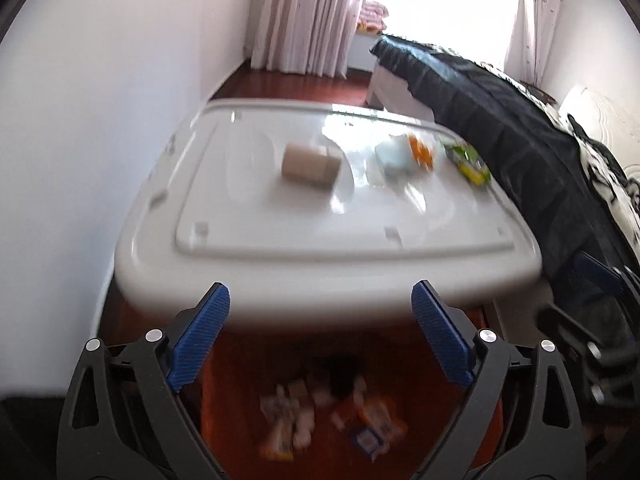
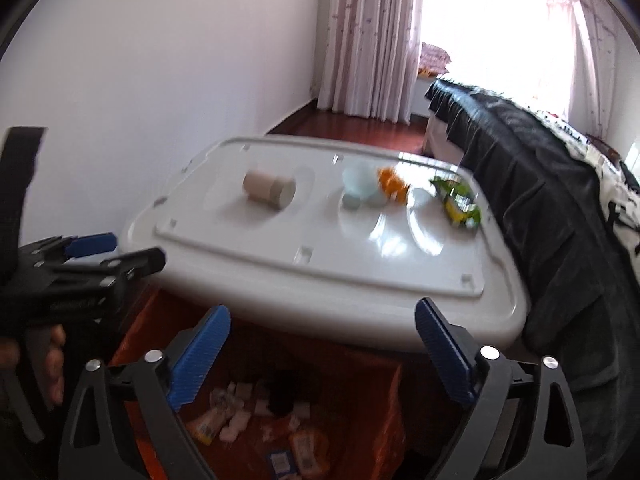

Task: Collect trash
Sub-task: 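Lower the cloth and toy car into the bin, opening both tools, then close left tool on the beige paper roll and lift it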

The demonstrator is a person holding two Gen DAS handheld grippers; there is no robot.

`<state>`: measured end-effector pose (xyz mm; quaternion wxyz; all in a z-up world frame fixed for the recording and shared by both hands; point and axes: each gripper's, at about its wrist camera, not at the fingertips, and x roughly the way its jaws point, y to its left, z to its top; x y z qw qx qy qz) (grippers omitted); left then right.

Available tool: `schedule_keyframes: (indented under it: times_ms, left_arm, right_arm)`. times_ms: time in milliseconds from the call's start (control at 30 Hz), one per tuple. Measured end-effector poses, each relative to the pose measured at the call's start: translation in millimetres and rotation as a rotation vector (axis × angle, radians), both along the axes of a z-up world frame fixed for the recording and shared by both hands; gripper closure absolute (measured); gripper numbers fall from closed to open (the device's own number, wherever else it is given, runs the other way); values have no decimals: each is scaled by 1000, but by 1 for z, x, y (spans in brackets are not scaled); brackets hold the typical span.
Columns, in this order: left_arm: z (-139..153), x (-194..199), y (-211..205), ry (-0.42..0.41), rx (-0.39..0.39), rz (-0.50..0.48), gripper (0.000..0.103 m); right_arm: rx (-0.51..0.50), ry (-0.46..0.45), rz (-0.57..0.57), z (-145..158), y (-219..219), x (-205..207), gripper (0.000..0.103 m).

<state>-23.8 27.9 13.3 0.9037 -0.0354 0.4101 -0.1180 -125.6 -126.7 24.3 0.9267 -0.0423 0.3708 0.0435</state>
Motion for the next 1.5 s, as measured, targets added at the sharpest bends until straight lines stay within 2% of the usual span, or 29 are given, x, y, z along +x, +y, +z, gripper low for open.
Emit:
schedule_keyframes:
  times_ms: [133, 333, 433, 667, 767, 900, 1000, 1233, 1400, 1500]
  left_arm:
    - [0, 57, -9, -9, 17, 5, 12]
    - [-32, 137, -27, 69, 63, -20, 12]
    - [-41, 157, -33, 63, 79, -44, 12]
    - [-70, 190, -53, 61, 192, -106, 12]
    - [-78, 198, -57, 53, 195, -111, 12]
    - [-82, 207, -57, 53, 154, -90, 12]
    - [-86, 211, -56, 70, 137, -83, 23]
    - [-86, 206, -48, 60, 115, -81, 24]
    - [-73, 196, -43, 50, 103, -64, 24]
    - [-58, 182, -39, 28, 97, -66, 24]
  right_arm:
    - [32, -36, -15, 17, -8, 26, 8]
    - [45, -63, -22, 21, -9, 58, 5]
    - [55, -46, -27, 12, -12, 68, 5]
    - [78, 18, -55, -12, -27, 85, 5]
    - [91, 33, -69, -17, -33, 88, 5]
    - [86, 37, -76, -19, -36, 91, 5]
    - [85, 41, -77, -21, -36, 93, 5]
    - [88, 48, -76, -23, -37, 94, 5]
    - [88, 65, -71, -25, -37, 103, 5]
    - [90, 72, -47, -23, -34, 127, 5]
